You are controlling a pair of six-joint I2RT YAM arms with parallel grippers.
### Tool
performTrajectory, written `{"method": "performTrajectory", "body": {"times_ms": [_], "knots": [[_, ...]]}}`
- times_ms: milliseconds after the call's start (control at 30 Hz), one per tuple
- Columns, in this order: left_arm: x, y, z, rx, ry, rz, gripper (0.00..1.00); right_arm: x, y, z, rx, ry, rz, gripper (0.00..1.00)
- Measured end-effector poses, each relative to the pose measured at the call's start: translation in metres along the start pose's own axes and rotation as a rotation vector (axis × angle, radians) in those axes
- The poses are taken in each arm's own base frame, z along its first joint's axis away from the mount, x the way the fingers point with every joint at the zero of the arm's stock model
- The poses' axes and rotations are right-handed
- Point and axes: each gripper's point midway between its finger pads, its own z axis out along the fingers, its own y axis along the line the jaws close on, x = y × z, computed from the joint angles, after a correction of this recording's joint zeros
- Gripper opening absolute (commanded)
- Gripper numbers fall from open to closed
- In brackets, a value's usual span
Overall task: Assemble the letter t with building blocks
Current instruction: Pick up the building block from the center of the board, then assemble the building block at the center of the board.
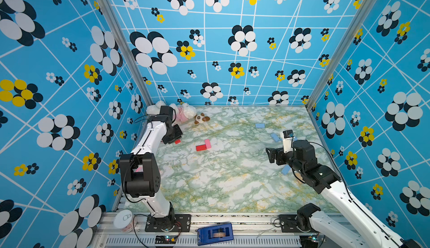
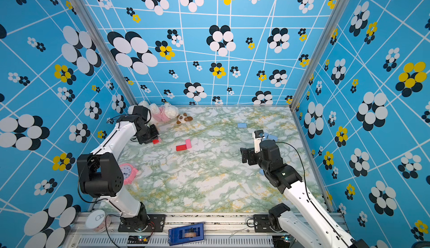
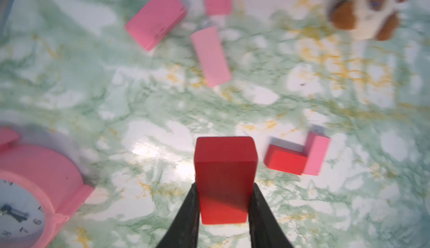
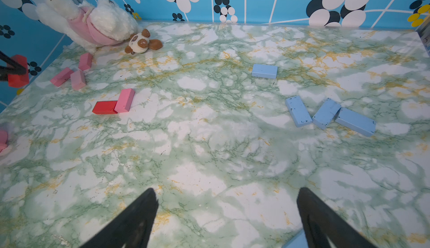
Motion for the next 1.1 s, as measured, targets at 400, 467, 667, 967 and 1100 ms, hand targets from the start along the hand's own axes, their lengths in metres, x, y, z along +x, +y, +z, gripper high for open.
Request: {"method": "performTrajectory", "body": {"times_ms": [400, 467, 667, 967, 1100], "knots": [[0.06, -0.178, 0.019, 0.048, 0.016, 0.972, 0.17, 0.0, 0.001, -0.001, -0.005, -0.002, 0.0, 0.97], [0.071, -0.184, 0.032, 0.031, 0.051, 1.063, 0.17, -0.001, 0.001, -0.001, -0.007, -0.006, -0.002, 0.97], [0.079, -0.177, 0.048, 0.001, 0.106, 1.242, 0.18, -0.002, 0.002, -0.002, -0.014, -0.009, -0.003, 0.97], [0.087, -0.178, 0.065, 0.001, 0.134, 1.432, 0.18, -0.001, 0.005, -0.002, -0.028, -0.006, -0.003, 0.96], [0.097, -0.171, 0.089, -0.009, 0.2, 1.478, 0.18, -0.001, 0.005, -0.002, -0.029, -0.006, -0.003, 0.96]]}}
